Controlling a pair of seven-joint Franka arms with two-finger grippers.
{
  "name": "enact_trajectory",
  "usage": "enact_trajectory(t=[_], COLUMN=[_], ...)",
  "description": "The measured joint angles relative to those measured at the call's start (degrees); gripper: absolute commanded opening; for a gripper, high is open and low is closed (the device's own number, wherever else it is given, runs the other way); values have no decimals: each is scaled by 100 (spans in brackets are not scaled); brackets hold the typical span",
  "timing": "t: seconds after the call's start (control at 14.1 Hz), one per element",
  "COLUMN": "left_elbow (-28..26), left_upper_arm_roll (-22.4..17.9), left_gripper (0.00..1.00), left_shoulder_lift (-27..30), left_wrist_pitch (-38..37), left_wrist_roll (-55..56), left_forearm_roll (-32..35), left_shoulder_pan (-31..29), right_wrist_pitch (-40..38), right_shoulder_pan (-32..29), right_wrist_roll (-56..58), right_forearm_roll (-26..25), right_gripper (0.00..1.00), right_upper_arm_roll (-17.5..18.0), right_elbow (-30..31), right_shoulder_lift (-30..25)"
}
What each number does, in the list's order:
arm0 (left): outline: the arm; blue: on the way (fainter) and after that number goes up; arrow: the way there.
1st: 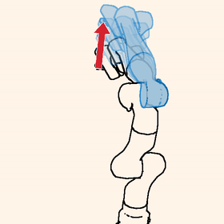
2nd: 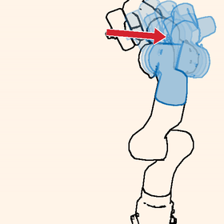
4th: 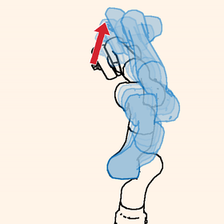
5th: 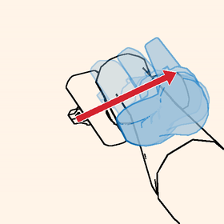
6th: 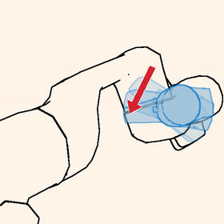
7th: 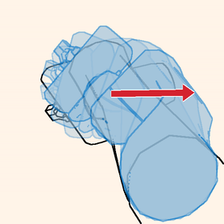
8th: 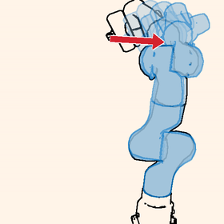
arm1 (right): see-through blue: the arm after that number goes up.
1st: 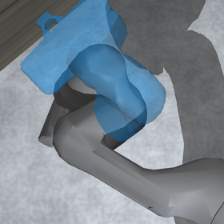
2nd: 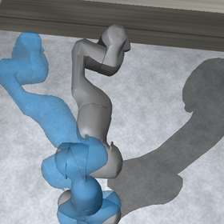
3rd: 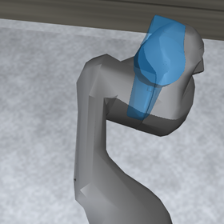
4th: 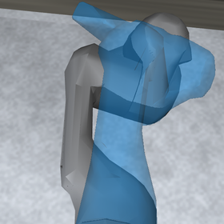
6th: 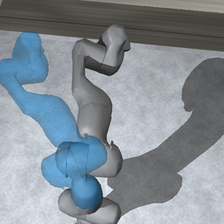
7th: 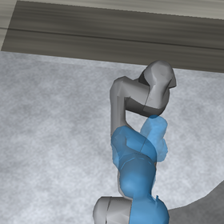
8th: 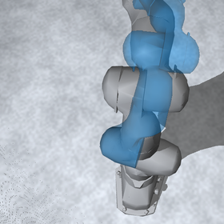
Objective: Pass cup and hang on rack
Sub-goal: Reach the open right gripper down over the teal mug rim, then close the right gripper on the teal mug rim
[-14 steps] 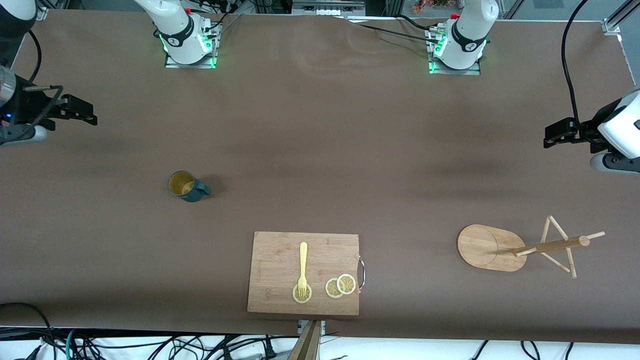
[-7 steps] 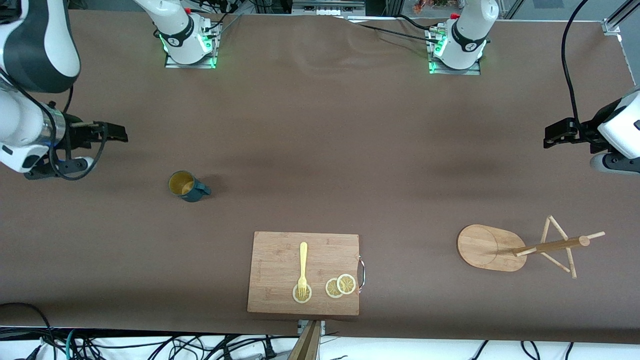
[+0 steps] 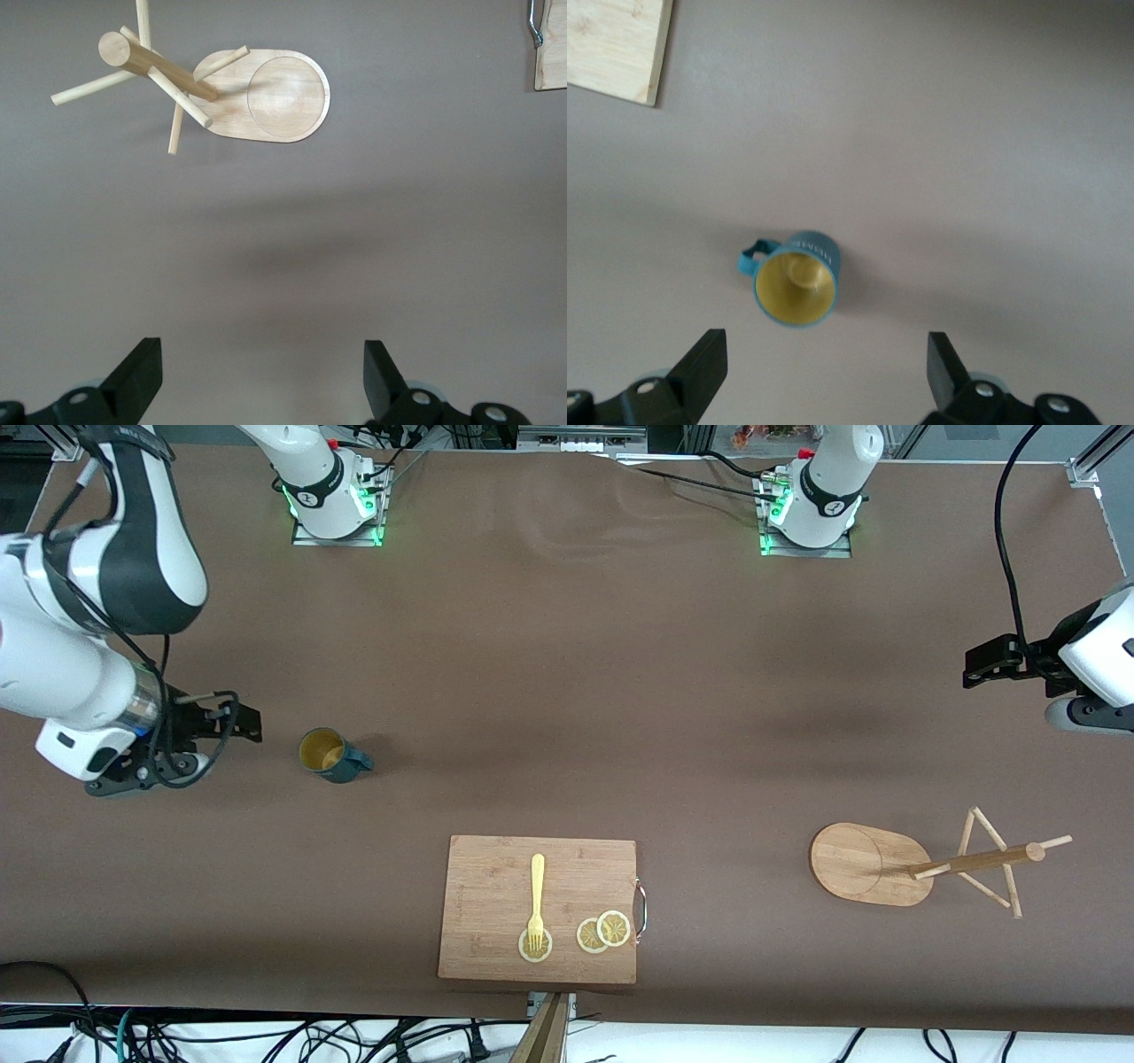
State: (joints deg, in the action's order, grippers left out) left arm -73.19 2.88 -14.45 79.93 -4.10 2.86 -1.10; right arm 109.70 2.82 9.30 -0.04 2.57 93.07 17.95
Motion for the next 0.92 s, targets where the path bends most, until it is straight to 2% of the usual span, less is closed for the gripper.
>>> enact_trajectory(t=[0.14,0.43,0.57,0.92], left_elbow=[1,3,4,5], left_upper_arm_roll=[0,0,1,1], left_gripper=[100,100,100,100], left_shoulder_lift=[-2,-5,-7,-7], left_wrist_pitch=[0,0,0,0], left_wrist_roll=[0,0,0,0], left_forearm_roll=[0,0,0,0], left_shoulder_pan=[0,0,0,0], right_wrist_pitch=[606,2199,2381,2640], right_shoulder_pan=[33,71,169,170], right_wrist_roll=[2,106,132,339], right_forearm_roll=[0,-1,-1,-1], right_gripper=[100,100,100,100], right_upper_arm_roll=[0,1,3,-74], right_elbow=[202,1188,1607,2127], right_shoulder_lift=[167,351,385,451])
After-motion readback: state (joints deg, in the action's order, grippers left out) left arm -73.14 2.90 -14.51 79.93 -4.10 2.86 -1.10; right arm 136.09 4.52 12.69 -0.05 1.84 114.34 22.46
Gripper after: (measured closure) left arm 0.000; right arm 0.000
